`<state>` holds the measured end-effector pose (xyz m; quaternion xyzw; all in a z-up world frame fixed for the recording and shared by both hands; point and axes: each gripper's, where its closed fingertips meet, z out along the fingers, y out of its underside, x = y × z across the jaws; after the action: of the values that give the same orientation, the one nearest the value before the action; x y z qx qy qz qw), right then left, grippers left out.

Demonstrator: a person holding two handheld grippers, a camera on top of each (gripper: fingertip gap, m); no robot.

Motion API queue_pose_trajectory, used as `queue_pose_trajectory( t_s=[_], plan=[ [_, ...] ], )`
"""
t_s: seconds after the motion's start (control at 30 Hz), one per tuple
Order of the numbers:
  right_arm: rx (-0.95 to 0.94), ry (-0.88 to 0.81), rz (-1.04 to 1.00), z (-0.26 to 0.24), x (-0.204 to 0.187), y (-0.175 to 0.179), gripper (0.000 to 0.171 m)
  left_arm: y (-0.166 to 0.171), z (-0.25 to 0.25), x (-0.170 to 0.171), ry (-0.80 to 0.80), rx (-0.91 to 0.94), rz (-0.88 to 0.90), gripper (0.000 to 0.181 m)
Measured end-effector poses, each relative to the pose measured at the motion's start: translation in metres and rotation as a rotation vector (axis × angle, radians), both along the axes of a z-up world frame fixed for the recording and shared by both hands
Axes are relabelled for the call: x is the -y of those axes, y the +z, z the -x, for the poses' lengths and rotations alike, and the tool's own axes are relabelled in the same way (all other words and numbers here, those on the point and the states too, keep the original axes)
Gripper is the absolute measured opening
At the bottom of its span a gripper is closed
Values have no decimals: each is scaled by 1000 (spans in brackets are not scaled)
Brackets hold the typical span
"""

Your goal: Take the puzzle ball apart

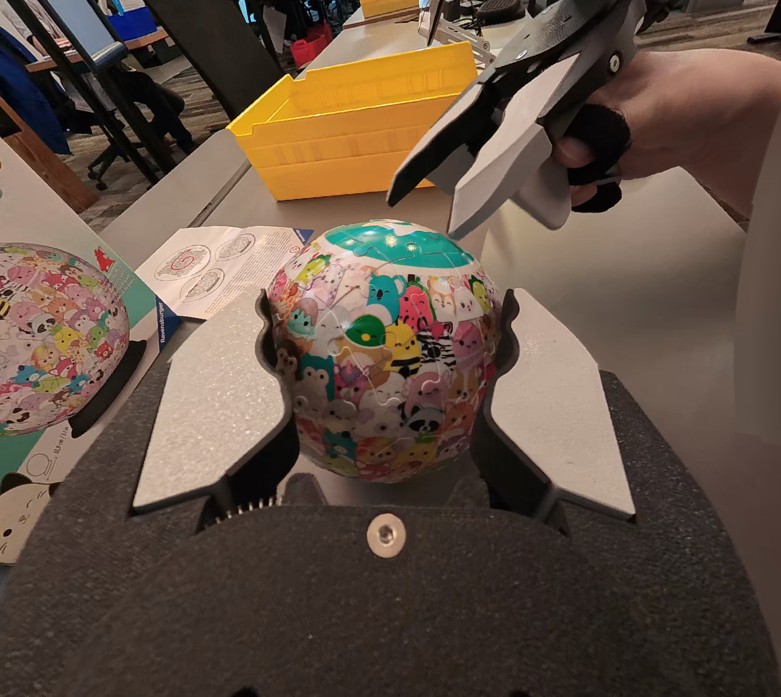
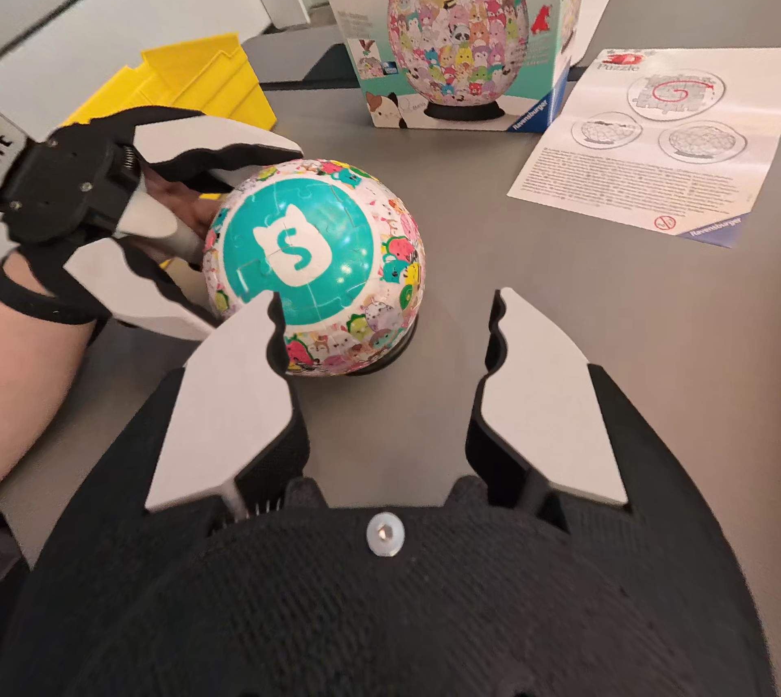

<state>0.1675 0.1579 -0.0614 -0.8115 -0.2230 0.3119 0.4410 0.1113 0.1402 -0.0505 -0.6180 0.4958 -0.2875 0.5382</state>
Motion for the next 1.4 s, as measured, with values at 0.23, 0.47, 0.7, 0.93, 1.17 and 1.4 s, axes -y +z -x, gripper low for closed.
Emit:
queue_pose_trajectory(
  t_s=[0.23, 0.47, 0.7, 0.93, 1.17, 1.4],
  plan=[
    [72, 155, -525, 17, 28, 33, 50, 4, 0, 1, -43, 109, 47, 104],
    [23, 212, -579, 38, 37, 26, 26, 8, -1, 6, -85, 165, 70, 108],
    [45, 198, -607, 36, 32, 25, 21, 9, -2, 6, -85, 165, 74, 108],
    [85, 197, -647, 37, 32, 22, 20, 9, -2, 5, -79, 169, 76, 107],
    [25, 214, -564, 37, 30, 21, 25, 9, -3, 5, -73, 166, 76, 110],
    [-40, 279, -494, 22, 36, 45, 19, 9, 0, 5, -79, 162, 68, 106]
  ],
)
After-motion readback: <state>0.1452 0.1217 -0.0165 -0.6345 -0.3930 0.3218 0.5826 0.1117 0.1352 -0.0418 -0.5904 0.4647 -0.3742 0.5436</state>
